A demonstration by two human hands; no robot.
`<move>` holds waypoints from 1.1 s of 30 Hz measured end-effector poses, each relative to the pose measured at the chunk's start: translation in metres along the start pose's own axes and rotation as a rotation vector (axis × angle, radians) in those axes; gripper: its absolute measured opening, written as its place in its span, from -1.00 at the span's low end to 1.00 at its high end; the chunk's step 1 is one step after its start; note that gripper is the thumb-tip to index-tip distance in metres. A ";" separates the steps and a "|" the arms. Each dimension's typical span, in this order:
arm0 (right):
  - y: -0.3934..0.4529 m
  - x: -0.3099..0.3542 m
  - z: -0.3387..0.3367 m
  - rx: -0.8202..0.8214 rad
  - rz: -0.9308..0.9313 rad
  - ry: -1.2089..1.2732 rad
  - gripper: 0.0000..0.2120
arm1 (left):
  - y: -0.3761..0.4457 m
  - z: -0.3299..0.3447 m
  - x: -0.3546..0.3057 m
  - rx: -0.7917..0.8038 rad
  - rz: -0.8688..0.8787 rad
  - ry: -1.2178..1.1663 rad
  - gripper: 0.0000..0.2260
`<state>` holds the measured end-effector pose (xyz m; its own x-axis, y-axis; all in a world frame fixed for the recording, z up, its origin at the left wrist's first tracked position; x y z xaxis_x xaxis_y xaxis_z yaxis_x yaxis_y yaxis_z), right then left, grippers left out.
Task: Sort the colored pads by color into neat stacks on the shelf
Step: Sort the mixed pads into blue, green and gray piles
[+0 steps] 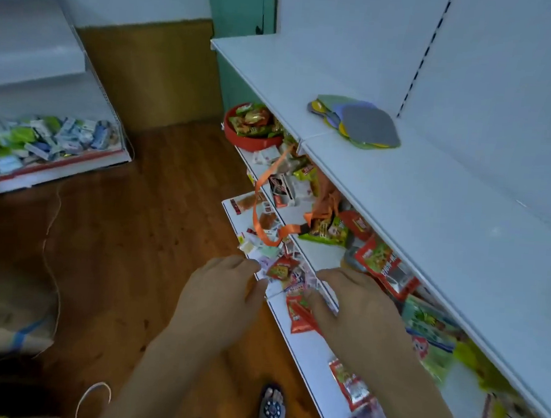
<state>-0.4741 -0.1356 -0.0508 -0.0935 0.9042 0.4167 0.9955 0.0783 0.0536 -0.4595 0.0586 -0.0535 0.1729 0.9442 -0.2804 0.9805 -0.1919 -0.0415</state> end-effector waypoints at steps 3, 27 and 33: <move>0.050 0.007 -0.018 -0.138 -0.009 0.053 -0.66 | 0.056 -0.024 0.003 -0.024 0.042 0.028 -0.63; 0.248 0.000 -0.036 -0.457 0.583 -0.144 -0.73 | 0.391 -0.085 0.021 0.014 0.631 -0.219 -0.67; 0.260 -0.028 -0.046 -0.500 0.730 -0.190 -0.73 | 0.436 -0.077 -0.021 0.052 0.738 -0.306 -0.66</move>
<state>-0.2134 -0.1597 -0.0070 0.6070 0.7148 0.3474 0.6787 -0.6936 0.2413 -0.0287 -0.0242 0.0077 0.7350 0.4547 -0.5030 0.6159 -0.7581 0.2146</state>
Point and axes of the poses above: each hand's wrist, its own y-axis towards the middle knuckle, its own z-axis out of the palm, x = y × z, the point moved 9 cm from there along y, towards the middle knuckle, and after that the axes turned 2 degrees about z, right-handed, at the moved point
